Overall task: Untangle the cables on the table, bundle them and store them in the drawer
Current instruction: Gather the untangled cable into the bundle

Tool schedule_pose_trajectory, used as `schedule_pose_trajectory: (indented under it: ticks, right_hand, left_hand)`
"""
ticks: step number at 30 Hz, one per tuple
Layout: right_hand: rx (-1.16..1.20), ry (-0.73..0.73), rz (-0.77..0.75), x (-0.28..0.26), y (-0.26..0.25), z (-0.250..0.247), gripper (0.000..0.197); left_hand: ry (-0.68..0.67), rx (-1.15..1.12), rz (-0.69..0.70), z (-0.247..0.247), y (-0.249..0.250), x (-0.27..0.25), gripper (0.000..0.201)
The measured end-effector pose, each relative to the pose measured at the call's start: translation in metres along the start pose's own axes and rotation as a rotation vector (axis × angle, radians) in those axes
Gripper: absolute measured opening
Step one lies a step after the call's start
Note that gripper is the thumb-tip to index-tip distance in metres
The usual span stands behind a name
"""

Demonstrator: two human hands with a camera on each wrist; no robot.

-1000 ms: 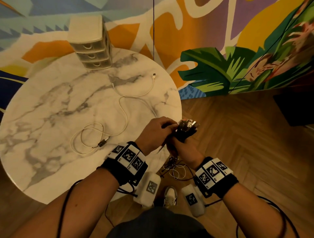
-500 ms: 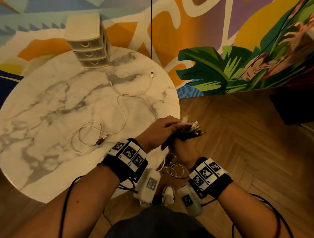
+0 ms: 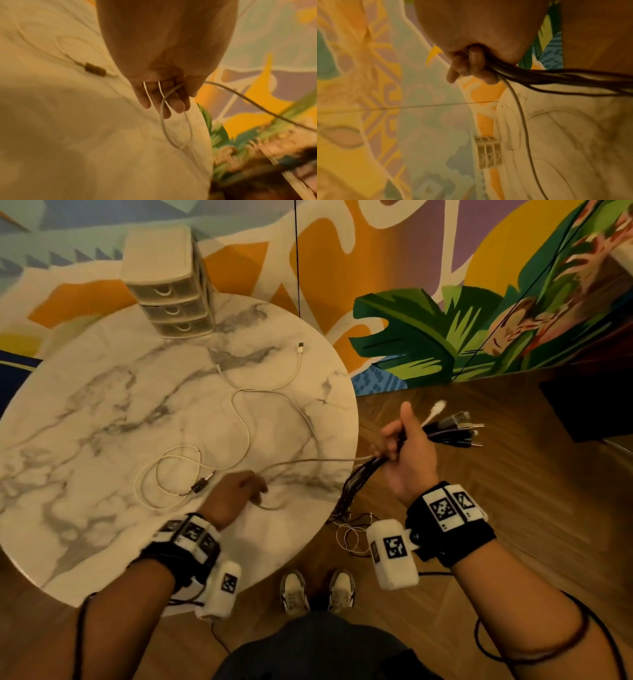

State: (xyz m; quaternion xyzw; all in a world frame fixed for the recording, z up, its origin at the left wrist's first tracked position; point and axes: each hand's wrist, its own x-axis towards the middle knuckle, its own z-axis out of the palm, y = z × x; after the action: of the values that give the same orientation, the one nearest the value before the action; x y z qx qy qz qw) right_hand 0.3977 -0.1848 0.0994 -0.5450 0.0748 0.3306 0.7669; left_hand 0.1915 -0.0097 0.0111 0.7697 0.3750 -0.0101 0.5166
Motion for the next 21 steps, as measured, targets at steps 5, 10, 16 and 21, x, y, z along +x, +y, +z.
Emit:
schedule_pose_trajectory:
  ticks: [5, 10, 16, 21]
  right_hand:
    - [0.133, 0.054, -0.140, 0.011, -0.008, -0.005, 0.057]
    - [-0.145, -0.084, -0.142, -0.009, -0.005, 0.004, 0.048]
    - [-0.629, -0.277, 0.077, -0.017, 0.030, 0.001, 0.058]
    - [-0.466, -0.125, -0.019, -0.014, 0.015, -0.010, 0.044]
  left_hand:
    - [0.423, -0.108, 0.025, -0.061, 0.033, 0.013, 0.032]
    - [0.430, 0.431, 0.209, -0.025, 0.120, -0.005, 0.037]
    - [0.169, 0.949, 0.516, 0.063, 0.165, -0.043, 0.022]
    - [0.031, 0.889, 0.490, 0.060, 0.125, -0.025, 0.023]
